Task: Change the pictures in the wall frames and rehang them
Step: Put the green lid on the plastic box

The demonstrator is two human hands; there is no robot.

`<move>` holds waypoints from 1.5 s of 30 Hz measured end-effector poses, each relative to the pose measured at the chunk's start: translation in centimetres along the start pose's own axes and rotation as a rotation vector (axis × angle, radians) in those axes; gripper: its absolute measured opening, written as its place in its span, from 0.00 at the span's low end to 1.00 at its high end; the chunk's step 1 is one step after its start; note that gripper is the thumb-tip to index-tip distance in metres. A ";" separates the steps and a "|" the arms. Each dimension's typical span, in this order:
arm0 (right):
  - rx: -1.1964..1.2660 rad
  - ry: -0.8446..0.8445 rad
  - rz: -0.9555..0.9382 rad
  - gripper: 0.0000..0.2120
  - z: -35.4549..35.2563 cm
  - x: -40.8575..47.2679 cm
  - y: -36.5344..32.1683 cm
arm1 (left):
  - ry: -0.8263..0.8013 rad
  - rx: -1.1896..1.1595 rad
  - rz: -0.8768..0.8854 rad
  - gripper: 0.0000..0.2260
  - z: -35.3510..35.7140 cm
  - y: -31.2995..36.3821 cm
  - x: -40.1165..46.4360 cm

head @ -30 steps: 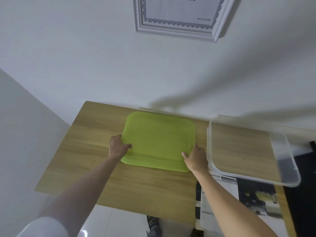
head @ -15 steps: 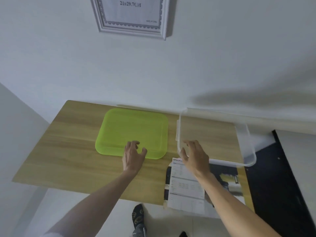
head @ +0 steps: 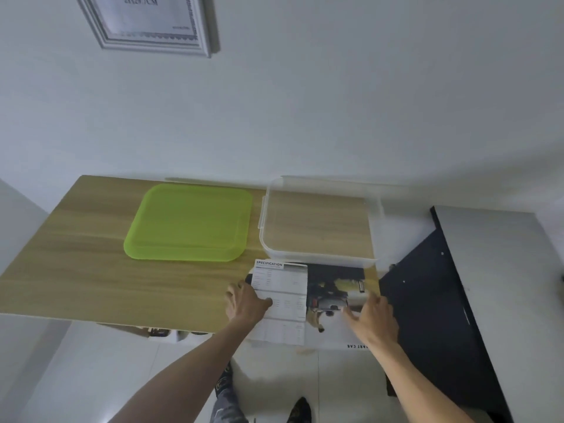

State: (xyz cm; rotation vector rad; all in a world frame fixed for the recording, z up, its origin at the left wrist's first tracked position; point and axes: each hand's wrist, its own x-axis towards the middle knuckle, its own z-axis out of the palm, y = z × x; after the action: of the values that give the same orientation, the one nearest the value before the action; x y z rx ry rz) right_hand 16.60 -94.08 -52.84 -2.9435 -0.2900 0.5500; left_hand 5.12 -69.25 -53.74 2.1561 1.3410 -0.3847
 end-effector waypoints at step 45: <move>1.005 -0.200 0.108 0.23 -2.7 -4.8 -0.7 | -0.309 -0.987 0.158 0.25 -8.6 -7.6 -1.2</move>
State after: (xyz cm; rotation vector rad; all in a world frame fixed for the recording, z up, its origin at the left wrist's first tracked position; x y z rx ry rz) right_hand 13.04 -94.67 -48.58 -1.9394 0.1154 0.7275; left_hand -2.63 -62.36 -48.62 1.2898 0.8861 0.0315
